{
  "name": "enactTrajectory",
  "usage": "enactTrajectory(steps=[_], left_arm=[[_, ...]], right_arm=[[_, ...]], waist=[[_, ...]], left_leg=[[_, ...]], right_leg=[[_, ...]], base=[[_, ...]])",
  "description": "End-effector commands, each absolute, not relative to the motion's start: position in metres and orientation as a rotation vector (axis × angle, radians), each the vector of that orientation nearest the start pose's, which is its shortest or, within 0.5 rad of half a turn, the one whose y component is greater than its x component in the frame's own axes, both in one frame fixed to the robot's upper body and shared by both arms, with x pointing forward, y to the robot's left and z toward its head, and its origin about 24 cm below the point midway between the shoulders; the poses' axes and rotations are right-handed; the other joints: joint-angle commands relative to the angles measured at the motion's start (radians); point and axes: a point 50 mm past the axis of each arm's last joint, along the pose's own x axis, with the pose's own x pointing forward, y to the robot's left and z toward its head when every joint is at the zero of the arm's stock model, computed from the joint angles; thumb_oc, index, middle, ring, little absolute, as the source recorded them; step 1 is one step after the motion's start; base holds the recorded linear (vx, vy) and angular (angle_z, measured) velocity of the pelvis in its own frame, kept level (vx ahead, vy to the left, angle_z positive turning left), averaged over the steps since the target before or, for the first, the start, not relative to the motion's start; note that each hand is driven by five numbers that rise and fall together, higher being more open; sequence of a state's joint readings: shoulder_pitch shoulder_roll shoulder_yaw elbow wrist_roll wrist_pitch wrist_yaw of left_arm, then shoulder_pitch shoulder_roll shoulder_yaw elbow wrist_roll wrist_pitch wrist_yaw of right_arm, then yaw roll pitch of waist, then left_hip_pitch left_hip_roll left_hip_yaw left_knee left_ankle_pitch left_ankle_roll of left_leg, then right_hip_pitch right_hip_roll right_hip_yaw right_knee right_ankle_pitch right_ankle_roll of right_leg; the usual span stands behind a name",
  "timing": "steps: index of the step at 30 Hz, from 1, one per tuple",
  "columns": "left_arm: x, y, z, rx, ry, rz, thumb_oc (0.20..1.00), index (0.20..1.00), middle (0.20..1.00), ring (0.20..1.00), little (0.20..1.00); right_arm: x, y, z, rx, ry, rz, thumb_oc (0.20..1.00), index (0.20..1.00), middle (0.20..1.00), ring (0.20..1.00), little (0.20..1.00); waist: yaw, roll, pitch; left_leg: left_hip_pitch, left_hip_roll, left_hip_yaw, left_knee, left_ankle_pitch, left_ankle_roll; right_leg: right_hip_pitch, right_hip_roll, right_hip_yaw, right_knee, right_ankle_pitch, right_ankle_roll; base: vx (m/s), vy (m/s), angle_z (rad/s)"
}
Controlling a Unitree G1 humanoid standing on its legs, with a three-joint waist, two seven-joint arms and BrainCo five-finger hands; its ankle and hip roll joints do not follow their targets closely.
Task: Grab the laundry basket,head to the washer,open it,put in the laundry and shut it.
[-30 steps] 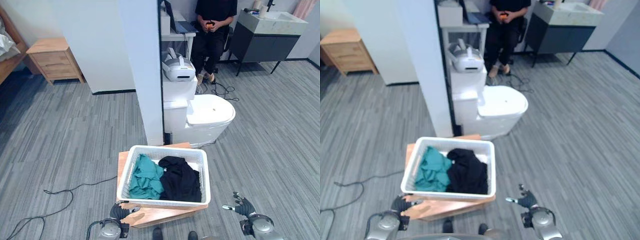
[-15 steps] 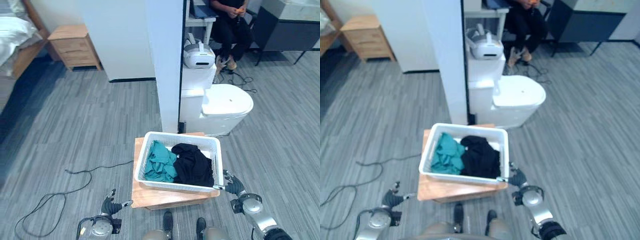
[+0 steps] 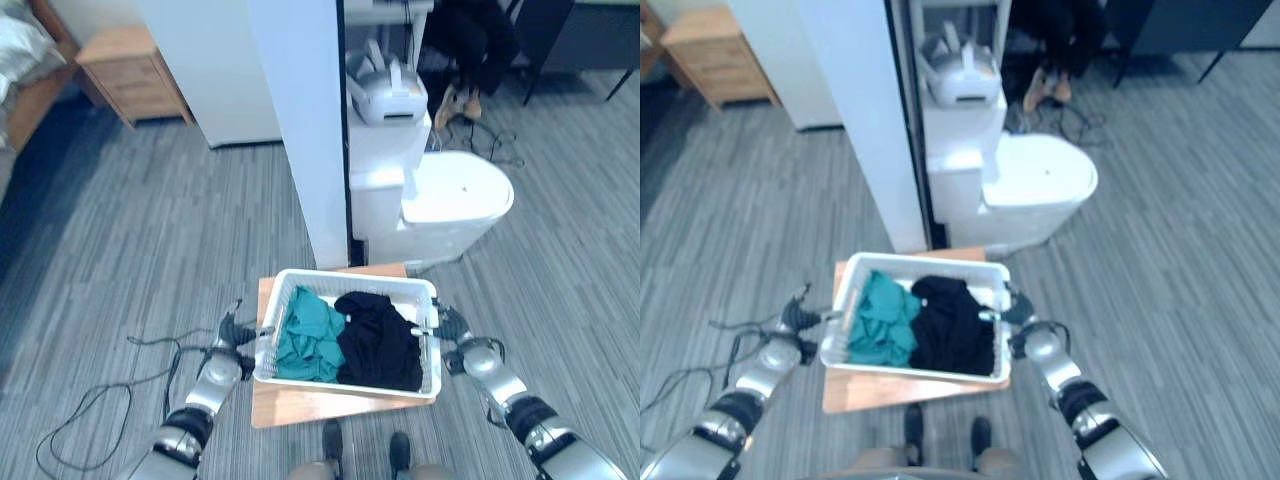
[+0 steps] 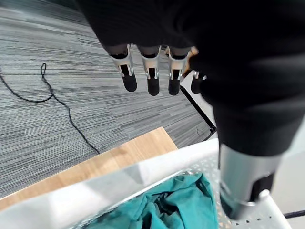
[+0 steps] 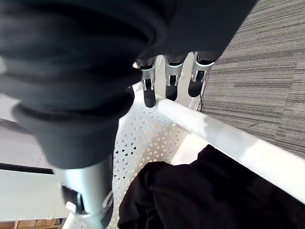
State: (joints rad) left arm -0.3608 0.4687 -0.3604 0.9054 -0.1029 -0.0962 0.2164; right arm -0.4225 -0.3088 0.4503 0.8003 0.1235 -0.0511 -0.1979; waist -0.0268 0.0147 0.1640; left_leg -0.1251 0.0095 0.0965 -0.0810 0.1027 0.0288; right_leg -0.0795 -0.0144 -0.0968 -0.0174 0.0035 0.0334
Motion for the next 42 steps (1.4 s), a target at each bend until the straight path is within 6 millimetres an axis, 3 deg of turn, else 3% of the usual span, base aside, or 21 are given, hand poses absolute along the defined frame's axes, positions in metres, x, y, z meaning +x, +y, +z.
enactTrajectory(steps=[1,3,6,10,17,19,24,29,34,35,36,37,42], left_arm=[[0.316,0.255,0.000,0.662,0.326,0.216,1.000,1.000,1.000,1.000,1.000],[0.317,0.248,-0.002,0.669,0.317,0.213,1.000,1.000,1.000,1.000,1.000],[0.304,0.226,-0.027,0.716,0.367,0.164,1.000,1.000,1.000,1.000,1.000],[0.288,0.221,-0.045,0.708,0.429,0.150,1.000,1.000,1.000,1.000,1.000],[0.253,0.227,-0.069,0.680,0.505,0.148,1.000,1.000,1.000,1.000,1.000],[0.253,0.227,-0.069,0.680,0.505,0.148,1.000,1.000,1.000,1.000,1.000],[0.252,0.231,-0.067,0.661,0.497,0.171,1.000,1.000,1.000,1.000,1.000],[0.262,0.229,-0.056,0.623,0.440,0.165,1.000,1.000,1.000,1.000,1.000],[0.279,0.221,-0.042,0.591,0.376,0.151,1.000,1.000,1.000,1.000,1.000],[0.279,0.221,-0.042,0.591,0.376,0.151,1.000,1.000,1.000,1.000,1.000],[0.282,0.220,-0.038,0.586,0.359,0.147,0.573,0.573,0.573,0.573,0.573],[0.287,0.217,-0.031,0.580,0.323,0.124,0.200,0.200,0.200,0.200,0.200],[0.285,0.214,-0.026,0.530,0.292,0.095,0.200,0.200,0.200,0.200,0.200]], right_arm=[[0.337,-0.147,0.016,-0.473,0.162,-0.009,1.000,1.000,1.000,1.000,1.000],[0.339,-0.145,0.020,-0.475,0.131,-0.037,1.000,1.000,1.000,1.000,1.000],[0.335,-0.137,0.032,-0.491,0.014,-0.060,1.000,1.000,1.000,1.000,1.000],[0.328,-0.136,0.041,-0.470,-0.066,-0.047,1.000,1.000,1.000,1.000,1.000],[0.296,-0.169,0.052,-0.461,-0.193,-0.121,1.000,1.000,1.000,1.000,1.000],[0.296,-0.170,0.052,-0.461,-0.192,-0.121,1.000,1.000,1.000,1.000,1.000],[0.293,-0.174,0.027,-0.524,-0.062,-0.127,1.000,1.000,1.000,1.000,1.000],[0.295,-0.172,-0.012,-0.599,0.158,-0.075,1.000,1.000,1.000,1.000,1.000],[0.304,-0.165,-0.024,-0.633,0.267,-0.021,1.000,1.000,1.000,1.000,1.000],[0.304,-0.165,-0.023,-0.632,0.267,-0.021,0.959,0.959,0.959,0.959,0.959],[0.306,-0.163,-0.023,-0.638,0.269,-0.001,0.514,0.514,0.514,0.514,0.514],[0.308,-0.160,-0.022,-0.639,0.270,0.028,0.200,0.200,0.200,0.200,0.200],[0.305,-0.156,-0.019,-0.562,0.246,0.044,0.200,0.200,0.200,0.200,0.200]], waist=[[-0.005,-0.038,0.122],[-0.005,-0.038,0.128],[-0.008,-0.042,0.136],[-0.014,-0.046,0.125],[-0.033,-0.050,0.087],[-0.033,-0.050,0.087],[-0.030,-0.055,0.098],[-0.005,-0.047,0.138],[0.017,-0.027,0.170],[0.016,-0.027,0.170],[0.022,-0.024,0.175],[0.028,-0.021,0.176],[0.026,-0.026,0.164]], left_leg=[[-0.043,-0.022,-0.005,0.059,-0.099,-0.029],[-0.067,-0.024,-0.003,0.073,-0.097,-0.027],[-0.099,-0.028,-0.001,0.092,-0.101,-0.025],[-0.089,-0.029,0.007,0.087,-0.109,-0.022],[-0.016,-0.032,0.023,0.054,-0.132,-0.014],[-0.015,-0.032,0.023,0.054,-0.132,-0.014],[-0.014,-0.034,0.030,0.059,-0.139,-0.010],[-0.059,-0.040,0.023,0.081,-0.127,-0.011],[-0.109,-0.046,0.007,0.099,-0.108,-0.017],[-0.109,-0.046,0.007,0.100,-0.108,-0.017],[-0.114,-0.046,0.004,0.103,-0.106,-0.019],[-0.116,-0.046,-0.001,0.108,-0.105,-0.020],[-0.100,-0.044,-0.001,0.110,-0.111,-0.021]], right_leg=[[-0.138,-0.035,0.049,0.087,-0.038,0.069],[-0.160,-0.035,0.051,0.100,-0.034,0.068],[-0.186,-0.046,0.062,0.110,-0.035,0.070],[-0.176,-0.049,0.063,0.103,-0.036,0.071],[-0.123,-0.048,0.068,0.073,-0.041,0.076],[-0.122,-0.048,0.068,0.072,-0.041,0.076],[-0.127,-0.046,0.078,0.073,-0.034,0.077],[-0.162,-0.054,0.074,0.084,-0.022,0.073],[-0.202,-0.064,0.065,0.106,-0.018,0.067],[-0.203,-0.064,0.065,0.106,-0.018,0.067],[-0.207,-0.064,0.062,0.109,-0.019,0.066],[-0.205,-0.065,0.057,0.112,-0.021,0.065],[-0.186,-0.060,0.057,0.110,-0.027,0.065]], base=[[-0.12,0.042,-0.21],[-0.06,0.048,-0.13],[0.00,0.047,-0.05],[0.04,0.016,0.05],[0.07,0.018,0.02],[0.01,0.008,-0.05],[-0.02,0.000,-0.04],[-0.07,-0.014,-0.12],[-0.07,-0.017,0.04],[-0.02,-0.024,0.16],[-0.01,-0.036,0.21],[-0.01,-0.036,0.19],[0.02,-0.043,0.09]])
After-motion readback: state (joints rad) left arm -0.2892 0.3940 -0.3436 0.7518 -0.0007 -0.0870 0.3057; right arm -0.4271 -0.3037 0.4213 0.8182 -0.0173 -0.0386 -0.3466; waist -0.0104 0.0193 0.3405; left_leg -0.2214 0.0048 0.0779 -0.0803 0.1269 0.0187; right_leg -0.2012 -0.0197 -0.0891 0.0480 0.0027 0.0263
